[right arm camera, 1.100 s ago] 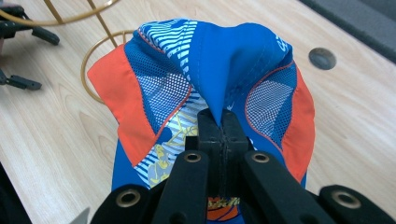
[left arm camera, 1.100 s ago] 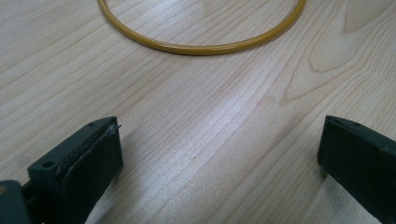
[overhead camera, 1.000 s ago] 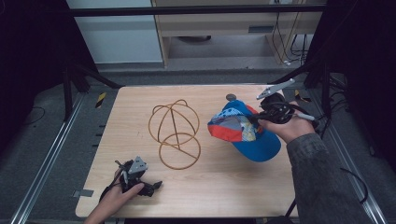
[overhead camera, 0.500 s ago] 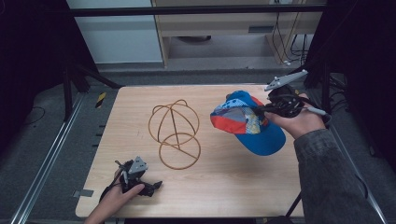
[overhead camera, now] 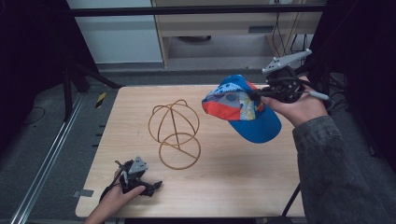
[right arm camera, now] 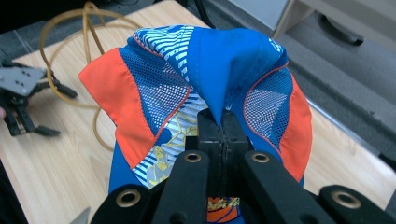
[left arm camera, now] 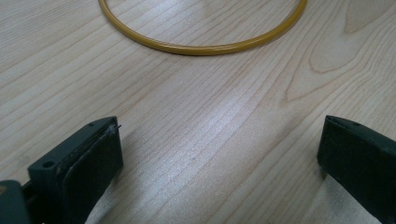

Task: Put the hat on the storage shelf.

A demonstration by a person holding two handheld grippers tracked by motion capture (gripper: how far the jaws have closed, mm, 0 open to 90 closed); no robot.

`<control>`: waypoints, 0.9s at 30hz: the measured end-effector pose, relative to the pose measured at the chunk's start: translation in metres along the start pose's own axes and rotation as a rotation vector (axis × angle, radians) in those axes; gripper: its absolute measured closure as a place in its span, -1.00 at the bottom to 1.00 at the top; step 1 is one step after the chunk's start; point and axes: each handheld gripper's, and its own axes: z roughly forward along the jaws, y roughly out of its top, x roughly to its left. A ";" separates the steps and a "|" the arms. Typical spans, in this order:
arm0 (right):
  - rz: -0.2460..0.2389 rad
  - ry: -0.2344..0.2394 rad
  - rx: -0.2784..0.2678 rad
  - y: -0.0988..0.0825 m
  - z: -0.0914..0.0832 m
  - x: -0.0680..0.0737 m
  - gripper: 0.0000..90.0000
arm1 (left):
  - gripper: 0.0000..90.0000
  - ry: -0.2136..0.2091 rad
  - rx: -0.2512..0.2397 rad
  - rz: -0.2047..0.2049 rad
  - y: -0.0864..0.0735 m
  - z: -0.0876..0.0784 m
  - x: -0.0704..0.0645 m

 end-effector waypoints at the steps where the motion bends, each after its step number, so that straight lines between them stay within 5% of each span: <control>1: -0.007 0.007 -0.006 0.005 0.000 0.002 1.00 | -1.00 0.000 0.000 0.000 0.000 0.000 0.000; 11: -0.089 0.055 -0.038 0.059 0.017 0.025 1.00 | -1.00 -0.001 0.001 0.001 0.000 0.000 0.000; 27: -0.127 0.123 -0.036 0.092 0.063 0.045 1.00 | -1.00 -0.002 0.001 0.001 0.000 0.000 0.000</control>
